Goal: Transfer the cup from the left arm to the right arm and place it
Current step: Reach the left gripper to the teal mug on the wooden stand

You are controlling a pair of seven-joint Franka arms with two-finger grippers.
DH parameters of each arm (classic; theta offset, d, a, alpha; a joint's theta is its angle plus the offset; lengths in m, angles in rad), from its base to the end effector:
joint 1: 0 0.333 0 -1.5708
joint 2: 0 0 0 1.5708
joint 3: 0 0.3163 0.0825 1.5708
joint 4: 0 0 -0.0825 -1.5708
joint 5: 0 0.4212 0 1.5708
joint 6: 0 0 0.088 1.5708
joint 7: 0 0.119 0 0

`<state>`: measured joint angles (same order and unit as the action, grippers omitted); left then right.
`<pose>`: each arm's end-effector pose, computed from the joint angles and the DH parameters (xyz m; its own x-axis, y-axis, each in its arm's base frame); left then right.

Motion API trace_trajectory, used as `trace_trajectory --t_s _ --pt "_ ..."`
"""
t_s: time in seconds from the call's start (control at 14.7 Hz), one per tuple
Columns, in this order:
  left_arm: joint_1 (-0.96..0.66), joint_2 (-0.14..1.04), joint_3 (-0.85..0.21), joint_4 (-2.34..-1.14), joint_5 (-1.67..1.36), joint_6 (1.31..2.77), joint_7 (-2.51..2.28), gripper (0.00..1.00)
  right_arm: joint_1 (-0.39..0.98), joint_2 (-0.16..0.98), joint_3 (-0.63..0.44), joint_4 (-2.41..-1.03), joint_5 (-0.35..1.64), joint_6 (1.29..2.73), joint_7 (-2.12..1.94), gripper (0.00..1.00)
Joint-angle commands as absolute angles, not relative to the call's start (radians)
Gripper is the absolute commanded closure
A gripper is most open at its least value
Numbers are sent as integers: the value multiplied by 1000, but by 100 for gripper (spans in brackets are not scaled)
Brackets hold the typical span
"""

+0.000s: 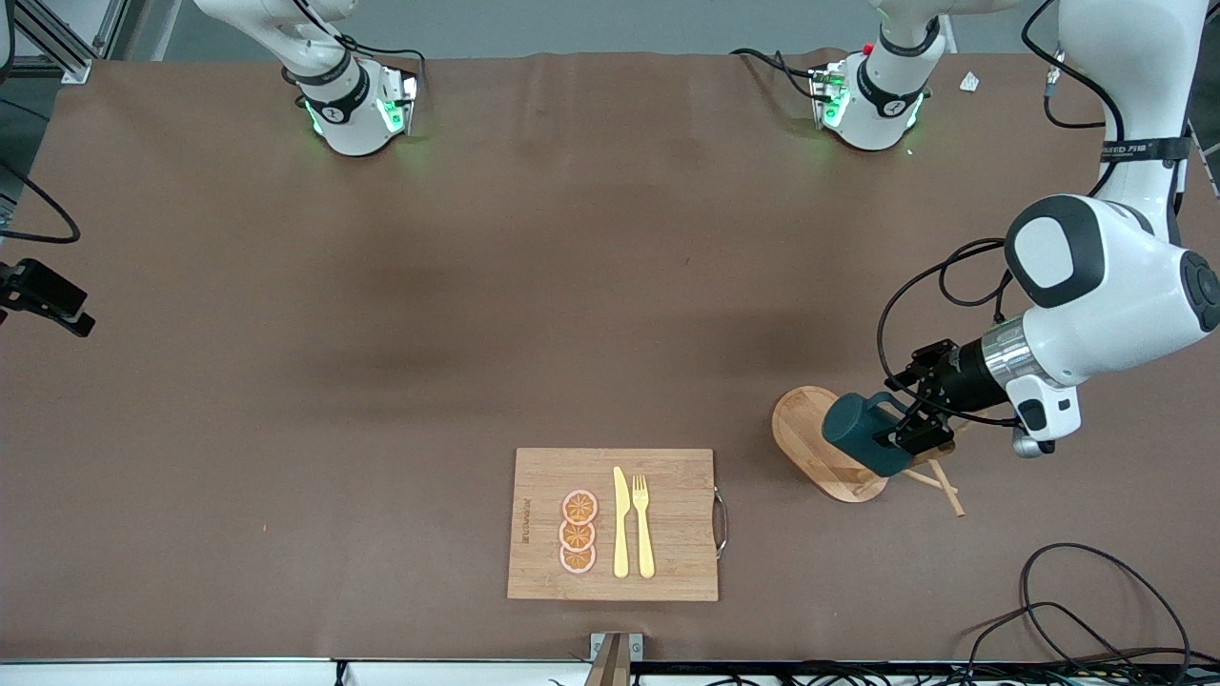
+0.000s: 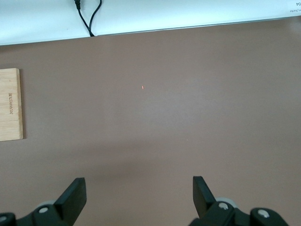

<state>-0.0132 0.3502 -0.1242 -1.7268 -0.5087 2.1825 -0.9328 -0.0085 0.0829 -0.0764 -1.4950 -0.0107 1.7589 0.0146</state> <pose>0.6886 -0.1115 0.3685 0.4898 0.7972 -0.3530 0.8661 -0.3985 0.3018 0.6359 -0.0532 0.6198 0.9790 -0.0946 0.1805 -0.0988 -0.9950 0.0144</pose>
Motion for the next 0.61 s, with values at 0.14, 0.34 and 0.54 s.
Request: trace_trajectory --t_s 0.14,0.34,0.54 --pt "-17 383 -124 -1706 -537 2192 -934 0 -15 87 -72 -1482 -23 1759 12 0" --pt "-18 396 -126 -1706 -537 2226 -934 0 -15 87 -72 -1482 -21 1761 11 0" --pt "-18 416 -126 -1683 -543 2227 -934 0 -15 87 -71 -1483 -20 1767 12 0"
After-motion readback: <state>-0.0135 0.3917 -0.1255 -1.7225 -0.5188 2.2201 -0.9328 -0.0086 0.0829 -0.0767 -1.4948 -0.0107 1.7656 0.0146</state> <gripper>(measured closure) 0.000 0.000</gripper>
